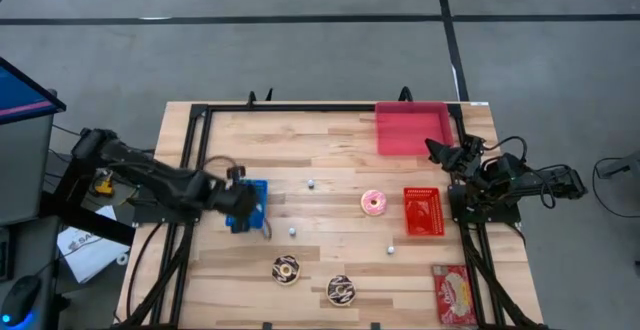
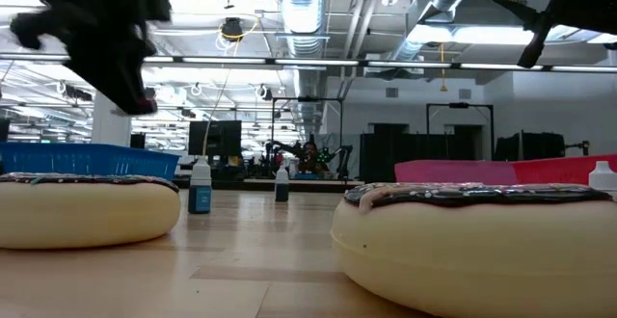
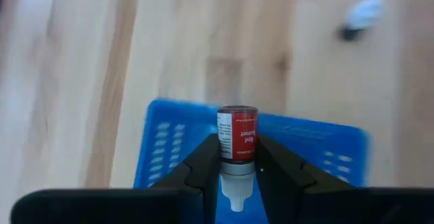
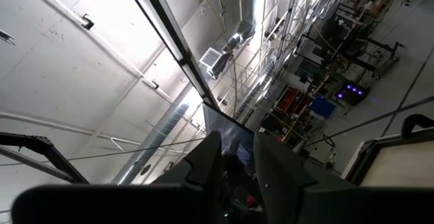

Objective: Pick & Place Food Item
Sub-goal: Put the red food coloring bottle into the blue bin, then put the black food coloring bottle into the blue bin

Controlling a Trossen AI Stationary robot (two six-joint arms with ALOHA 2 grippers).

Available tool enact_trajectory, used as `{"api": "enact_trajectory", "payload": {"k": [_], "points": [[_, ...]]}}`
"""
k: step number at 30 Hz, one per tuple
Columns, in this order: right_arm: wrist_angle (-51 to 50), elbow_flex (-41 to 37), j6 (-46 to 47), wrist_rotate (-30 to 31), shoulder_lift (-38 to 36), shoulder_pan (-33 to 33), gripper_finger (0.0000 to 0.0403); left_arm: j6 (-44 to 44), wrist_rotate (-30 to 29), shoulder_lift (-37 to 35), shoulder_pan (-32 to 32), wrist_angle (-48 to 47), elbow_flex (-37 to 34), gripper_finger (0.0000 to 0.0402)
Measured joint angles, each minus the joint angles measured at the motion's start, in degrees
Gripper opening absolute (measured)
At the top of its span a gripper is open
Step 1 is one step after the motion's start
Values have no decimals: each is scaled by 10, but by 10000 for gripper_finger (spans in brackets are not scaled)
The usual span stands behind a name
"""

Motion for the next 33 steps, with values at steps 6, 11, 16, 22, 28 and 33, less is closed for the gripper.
{"api": "enact_trajectory", "payload": {"k": [6,11,16,22,28,33], "points": [[0,0,0,2,0,0,82,-4,64,34,120,0,0,73],[3,0,0,6,0,0,82,-4,92,55,141,0,0,75],[3,0,0,6,0,0,82,-4,96,68,135,-1,-2,74],[3,0,0,5,0,0,82,-35,105,68,135,12,-36,84],[4,0,3,6,0,0,82,-37,105,48,135,47,-58,103],[0,0,5,5,0,1,82,-48,105,40,135,54,-57,130]]}}
